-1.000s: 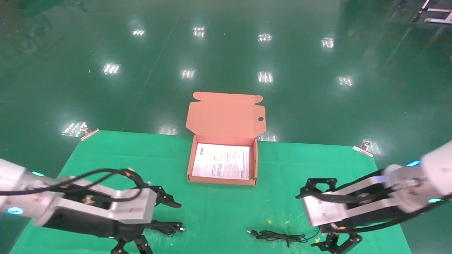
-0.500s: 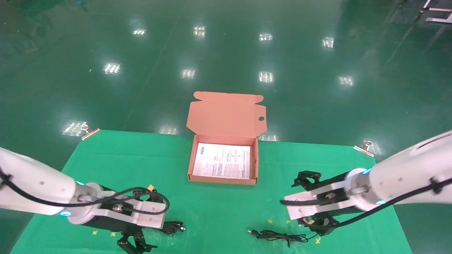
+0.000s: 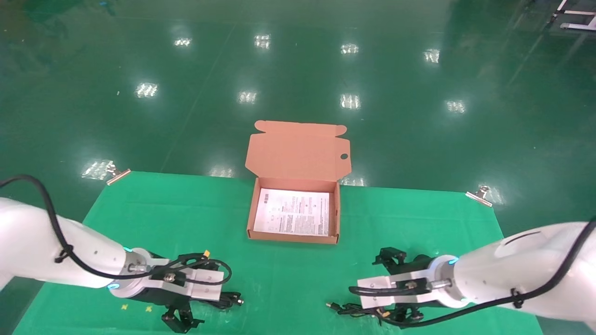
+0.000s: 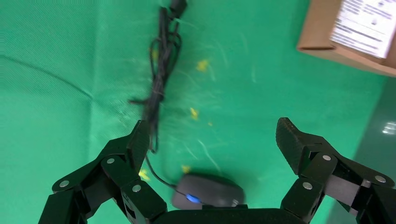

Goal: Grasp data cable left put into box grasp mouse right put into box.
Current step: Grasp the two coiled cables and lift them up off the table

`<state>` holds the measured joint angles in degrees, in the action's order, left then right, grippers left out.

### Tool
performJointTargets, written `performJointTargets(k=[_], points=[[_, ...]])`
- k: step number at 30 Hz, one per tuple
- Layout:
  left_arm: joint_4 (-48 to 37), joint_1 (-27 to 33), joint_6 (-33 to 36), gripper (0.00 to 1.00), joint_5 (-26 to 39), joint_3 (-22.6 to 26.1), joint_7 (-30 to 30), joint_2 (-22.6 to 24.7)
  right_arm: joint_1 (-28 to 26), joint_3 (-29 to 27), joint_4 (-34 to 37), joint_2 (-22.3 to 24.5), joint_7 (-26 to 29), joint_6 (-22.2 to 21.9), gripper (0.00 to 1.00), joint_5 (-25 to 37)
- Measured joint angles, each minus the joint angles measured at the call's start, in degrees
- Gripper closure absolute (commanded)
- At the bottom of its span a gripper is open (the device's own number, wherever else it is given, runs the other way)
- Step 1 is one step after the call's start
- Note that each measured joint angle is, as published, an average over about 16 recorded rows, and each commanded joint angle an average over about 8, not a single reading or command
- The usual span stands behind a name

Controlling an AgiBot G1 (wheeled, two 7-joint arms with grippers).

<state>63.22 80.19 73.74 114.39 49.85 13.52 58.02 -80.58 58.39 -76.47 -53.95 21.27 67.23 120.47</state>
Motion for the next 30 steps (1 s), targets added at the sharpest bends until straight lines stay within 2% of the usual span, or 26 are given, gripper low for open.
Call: performJointTargets(k=[9, 23, 24, 30], points=[[-10.38, -0.16, -3.69, 0.00, 0.59, 0.08, -2.21, 3.19, 2.25, 0.48, 3.62, -2.23, 1.19, -1.92, 0.00, 0.25], [-26.24, 2.05, -7.10, 0.00, -1.30, -0.82, -8.10, 7.60, 2.82, 1.34, 14.85, -6.90, -2.65, -5.17, 0.00, 0.07], [-27.07, 2.23, -7.23, 0.10, -1.39, -0.84, -8.52, 7.84, 2.82, 1.39, 15.51, -7.15, -2.89, -5.41, 0.13, 0.13], [-30.48, 2.98, -7.72, 0.85, -1.60, -0.85, -10.37, 8.83, 2.82, 1.60, 18.34, -8.21, -3.84, -6.46, 0.87, 0.46]])
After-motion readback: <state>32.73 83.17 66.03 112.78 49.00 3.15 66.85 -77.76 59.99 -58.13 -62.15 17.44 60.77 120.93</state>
